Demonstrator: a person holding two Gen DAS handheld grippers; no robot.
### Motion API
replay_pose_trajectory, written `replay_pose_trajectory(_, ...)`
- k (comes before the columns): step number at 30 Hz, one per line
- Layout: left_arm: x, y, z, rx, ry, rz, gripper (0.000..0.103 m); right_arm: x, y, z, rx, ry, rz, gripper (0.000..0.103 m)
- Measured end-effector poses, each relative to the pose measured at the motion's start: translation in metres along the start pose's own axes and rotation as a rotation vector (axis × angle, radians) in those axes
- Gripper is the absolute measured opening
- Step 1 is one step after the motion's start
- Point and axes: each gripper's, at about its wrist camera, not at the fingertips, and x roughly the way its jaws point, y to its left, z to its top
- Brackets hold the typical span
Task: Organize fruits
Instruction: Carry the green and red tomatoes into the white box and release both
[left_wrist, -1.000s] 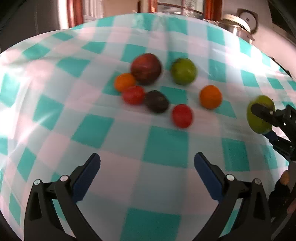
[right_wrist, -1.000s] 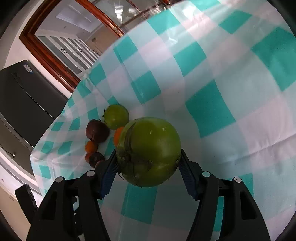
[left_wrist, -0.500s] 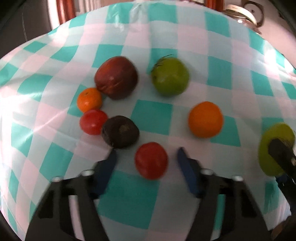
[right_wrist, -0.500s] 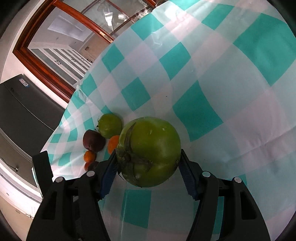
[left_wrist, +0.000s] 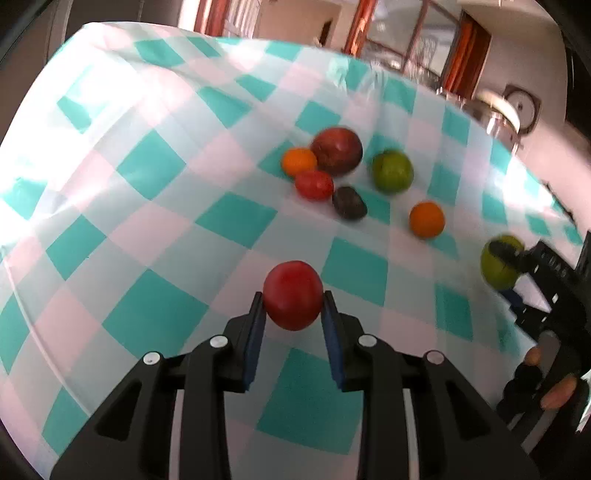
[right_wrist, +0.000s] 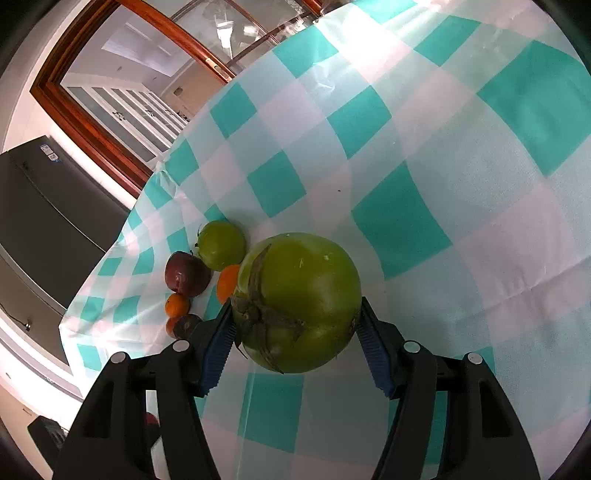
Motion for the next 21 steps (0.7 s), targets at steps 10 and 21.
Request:
replay_pose_trajectory(10,-0.001,-0.003,0.005,-0.005,-0.054,-0.045,0.031,-0.001,0.007,-0.003,-0.049,-0.011,0.01,0.063)
replay_pose_trajectory(21,-0.012,-0.003,0.002,-0.006,-0.076,-0.044,0.031,-0.02,0.013,-0.023,-0.037,0.01,0.024,0.063)
